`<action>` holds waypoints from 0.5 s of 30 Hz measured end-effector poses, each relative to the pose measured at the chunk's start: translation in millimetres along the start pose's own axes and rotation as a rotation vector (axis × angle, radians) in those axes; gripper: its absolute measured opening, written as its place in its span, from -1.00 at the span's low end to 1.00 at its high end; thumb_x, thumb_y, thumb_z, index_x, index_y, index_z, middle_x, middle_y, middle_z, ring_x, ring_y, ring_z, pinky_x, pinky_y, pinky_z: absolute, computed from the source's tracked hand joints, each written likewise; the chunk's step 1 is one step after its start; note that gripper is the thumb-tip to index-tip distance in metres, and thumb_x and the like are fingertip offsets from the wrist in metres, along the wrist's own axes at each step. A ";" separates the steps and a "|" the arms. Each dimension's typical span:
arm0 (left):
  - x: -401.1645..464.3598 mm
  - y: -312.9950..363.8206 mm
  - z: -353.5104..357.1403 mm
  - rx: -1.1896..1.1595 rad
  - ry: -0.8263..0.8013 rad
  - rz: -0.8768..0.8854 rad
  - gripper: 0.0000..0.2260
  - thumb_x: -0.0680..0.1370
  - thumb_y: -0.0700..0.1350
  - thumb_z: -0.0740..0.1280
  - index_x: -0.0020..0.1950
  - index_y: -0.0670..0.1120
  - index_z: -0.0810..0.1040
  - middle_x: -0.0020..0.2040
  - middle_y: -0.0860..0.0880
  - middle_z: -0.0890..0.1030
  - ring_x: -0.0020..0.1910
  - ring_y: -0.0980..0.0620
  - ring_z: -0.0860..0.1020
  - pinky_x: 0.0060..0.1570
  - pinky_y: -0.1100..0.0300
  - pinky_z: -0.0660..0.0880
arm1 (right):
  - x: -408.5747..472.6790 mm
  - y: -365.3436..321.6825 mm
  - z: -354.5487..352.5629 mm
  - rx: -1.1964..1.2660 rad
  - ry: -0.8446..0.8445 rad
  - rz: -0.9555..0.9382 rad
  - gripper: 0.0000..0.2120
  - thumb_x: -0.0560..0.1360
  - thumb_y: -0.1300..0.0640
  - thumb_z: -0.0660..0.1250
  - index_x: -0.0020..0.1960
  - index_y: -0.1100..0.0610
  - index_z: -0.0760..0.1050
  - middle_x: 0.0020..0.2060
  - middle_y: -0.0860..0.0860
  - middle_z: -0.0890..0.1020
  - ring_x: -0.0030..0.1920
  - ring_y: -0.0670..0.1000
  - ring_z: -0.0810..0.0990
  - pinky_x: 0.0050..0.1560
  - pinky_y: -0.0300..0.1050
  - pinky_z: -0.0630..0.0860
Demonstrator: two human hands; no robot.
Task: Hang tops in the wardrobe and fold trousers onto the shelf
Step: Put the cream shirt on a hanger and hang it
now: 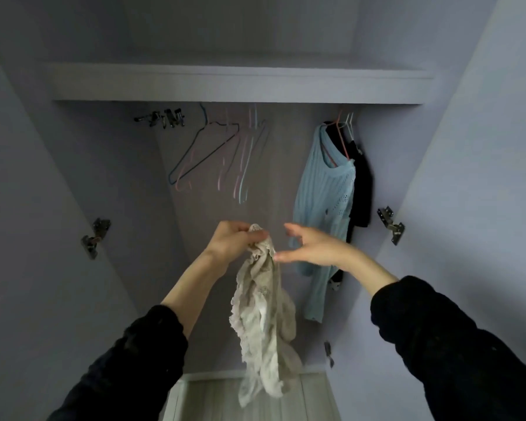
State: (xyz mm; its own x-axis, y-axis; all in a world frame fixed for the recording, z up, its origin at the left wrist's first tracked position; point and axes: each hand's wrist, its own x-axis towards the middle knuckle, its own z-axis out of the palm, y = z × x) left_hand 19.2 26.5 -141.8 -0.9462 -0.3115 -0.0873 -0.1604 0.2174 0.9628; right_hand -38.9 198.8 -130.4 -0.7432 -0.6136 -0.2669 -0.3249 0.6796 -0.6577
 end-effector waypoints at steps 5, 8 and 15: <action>0.4 20.3 4.6 -0.041 -0.108 0.096 -0.84 0.46 -0.16 0.43 -0.12 -0.27 0.64 -0.23 -0.13 0.64 -0.28 0.07 0.58 -0.22 0.31 0.50 | 0.2 3.1 28.6 -0.201 0.303 -0.130 -0.65 0.51 -0.09 0.28 0.23 0.05 0.46 0.12 0.01 0.60 0.18 0.10 0.53 0.24 0.16 0.37; -3.2 25.9 1.6 -0.072 -0.112 0.138 -0.80 0.48 -0.11 0.42 0.00 -0.22 0.62 -0.14 -0.09 0.65 -0.15 0.05 0.60 -0.14 0.32 0.51 | -0.4 -1.9 23.6 0.036 0.346 -0.121 -0.88 0.53 0.07 0.31 -0.04 0.12 0.54 -0.23 -0.01 0.57 -0.14 0.04 0.55 -0.17 -0.10 0.42; -26.4 -10.2 -0.2 0.255 -0.113 0.110 -0.62 0.39 0.07 0.48 0.09 -0.08 0.51 -0.08 0.05 0.59 -0.15 0.17 0.54 -0.18 0.36 0.44 | 0.7 -7.2 -4.8 0.557 0.424 0.117 -0.56 0.47 0.03 0.40 0.08 0.42 0.51 0.07 0.28 0.61 0.06 0.22 0.61 -0.03 0.04 0.57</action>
State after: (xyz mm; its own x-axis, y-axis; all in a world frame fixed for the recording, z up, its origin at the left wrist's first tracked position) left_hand 45.9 32.3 -149.3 -0.9848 -0.1716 -0.0280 -0.1074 0.4739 0.8740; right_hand -39.9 195.5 -122.5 -0.9554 -0.2626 -0.1352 0.0346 0.3552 -0.9341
